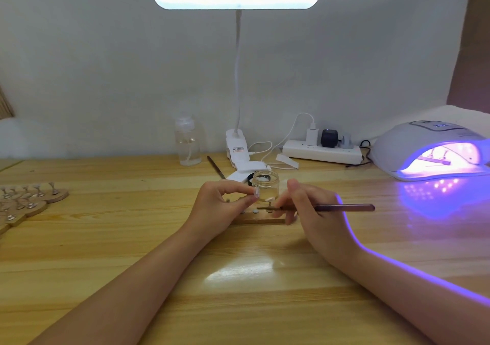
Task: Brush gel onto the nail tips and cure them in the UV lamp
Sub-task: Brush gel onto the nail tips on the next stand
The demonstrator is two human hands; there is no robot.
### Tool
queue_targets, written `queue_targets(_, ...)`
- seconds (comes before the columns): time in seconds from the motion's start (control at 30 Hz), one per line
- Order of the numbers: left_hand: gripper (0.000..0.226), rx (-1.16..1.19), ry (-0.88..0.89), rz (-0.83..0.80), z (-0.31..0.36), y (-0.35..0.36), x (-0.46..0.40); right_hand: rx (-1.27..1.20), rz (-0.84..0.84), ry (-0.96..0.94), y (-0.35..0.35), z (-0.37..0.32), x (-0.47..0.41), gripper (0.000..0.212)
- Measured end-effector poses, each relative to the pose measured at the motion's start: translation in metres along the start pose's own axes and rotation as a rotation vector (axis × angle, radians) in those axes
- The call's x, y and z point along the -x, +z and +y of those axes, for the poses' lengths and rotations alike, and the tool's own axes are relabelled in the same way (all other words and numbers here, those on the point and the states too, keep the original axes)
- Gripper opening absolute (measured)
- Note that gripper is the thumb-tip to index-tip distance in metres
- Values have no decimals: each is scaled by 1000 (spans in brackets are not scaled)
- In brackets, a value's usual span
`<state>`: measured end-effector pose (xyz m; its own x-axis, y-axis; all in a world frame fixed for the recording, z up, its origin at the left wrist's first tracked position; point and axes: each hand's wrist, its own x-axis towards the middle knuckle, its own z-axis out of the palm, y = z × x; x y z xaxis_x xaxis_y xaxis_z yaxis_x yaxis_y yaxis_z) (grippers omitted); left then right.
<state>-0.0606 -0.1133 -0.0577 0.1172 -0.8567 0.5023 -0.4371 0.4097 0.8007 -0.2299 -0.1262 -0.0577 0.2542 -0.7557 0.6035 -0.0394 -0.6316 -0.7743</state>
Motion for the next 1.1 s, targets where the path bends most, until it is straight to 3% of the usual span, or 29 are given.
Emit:
queue_targets(0.17,14,11,-8,1,3,1,0,53,49,-42,-2,-1,-2,28)
queue_targets(0.5,14,-40,-25,-55,3,0,-3,-39,103,-7,-3,-1,-3,40)
queue_targets(1.1,29,-118,-6,-161,-3,3,-6,-44,137,33,-4,0,-4,37)
